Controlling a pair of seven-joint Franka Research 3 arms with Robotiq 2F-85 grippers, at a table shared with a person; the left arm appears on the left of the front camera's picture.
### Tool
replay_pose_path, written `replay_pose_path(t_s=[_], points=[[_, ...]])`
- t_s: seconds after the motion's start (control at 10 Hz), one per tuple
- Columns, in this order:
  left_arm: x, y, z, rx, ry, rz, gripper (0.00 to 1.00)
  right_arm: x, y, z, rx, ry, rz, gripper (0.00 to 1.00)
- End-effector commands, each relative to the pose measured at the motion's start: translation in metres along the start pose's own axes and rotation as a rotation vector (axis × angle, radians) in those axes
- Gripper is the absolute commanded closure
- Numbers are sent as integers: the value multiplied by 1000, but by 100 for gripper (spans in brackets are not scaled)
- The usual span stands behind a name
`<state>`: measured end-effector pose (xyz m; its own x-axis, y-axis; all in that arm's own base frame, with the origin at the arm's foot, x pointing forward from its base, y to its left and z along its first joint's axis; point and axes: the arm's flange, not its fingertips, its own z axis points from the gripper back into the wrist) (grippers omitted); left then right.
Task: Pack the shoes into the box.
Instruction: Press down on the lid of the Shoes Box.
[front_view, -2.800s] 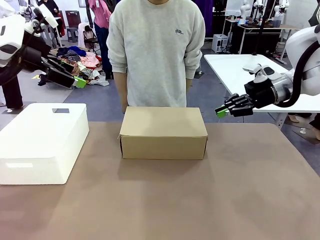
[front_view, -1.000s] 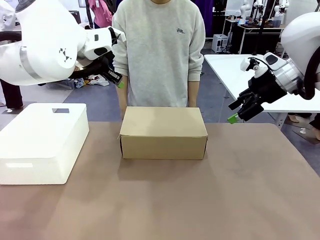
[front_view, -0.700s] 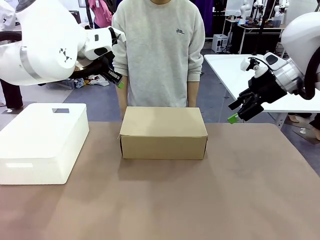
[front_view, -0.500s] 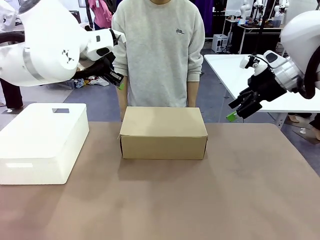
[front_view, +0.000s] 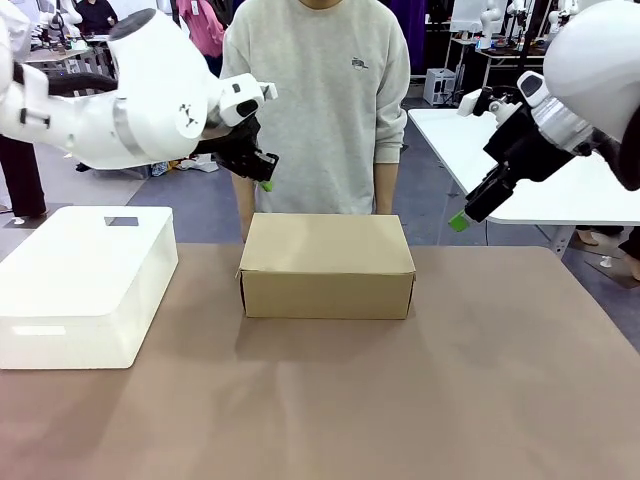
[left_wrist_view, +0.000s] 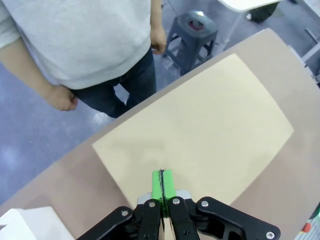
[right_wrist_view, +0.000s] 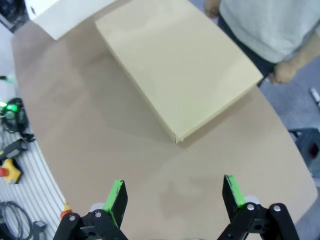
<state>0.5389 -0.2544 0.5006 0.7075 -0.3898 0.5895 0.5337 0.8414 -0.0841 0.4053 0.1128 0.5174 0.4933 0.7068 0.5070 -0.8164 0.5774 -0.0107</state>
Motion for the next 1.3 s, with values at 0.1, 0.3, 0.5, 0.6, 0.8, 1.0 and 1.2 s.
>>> replay_pose_path(t_s=[0.1, 0.3, 0.5, 0.6, 0.8, 1.0, 1.2], points=[[21, -5, -16, -26, 59, 45, 100, 2, 31, 19, -122, 30, -32, 0], [22, -8, -31, -46, 89, 77, 100, -5, 52, 28, -229, -39, -16, 0], [26, -14, -44, -35, 77, 86, 100, -10, 65, 31, -253, -91, 2, 0], [28, -19, -53, -34, 67, 80, 100, -12, 69, 32, -264, -115, 5, 0], [36, -27, -66, -34, 74, 70, 100, -17, 72, 31, -255, -144, 1, 0], [45, -37, -80, -41, 89, 70, 100, -4, 67, 40, -245, -110, 23, 0], [53, -42, -94, -37, 82, 69, 100, -4, 67, 40, -245, -110, 23, 0]])
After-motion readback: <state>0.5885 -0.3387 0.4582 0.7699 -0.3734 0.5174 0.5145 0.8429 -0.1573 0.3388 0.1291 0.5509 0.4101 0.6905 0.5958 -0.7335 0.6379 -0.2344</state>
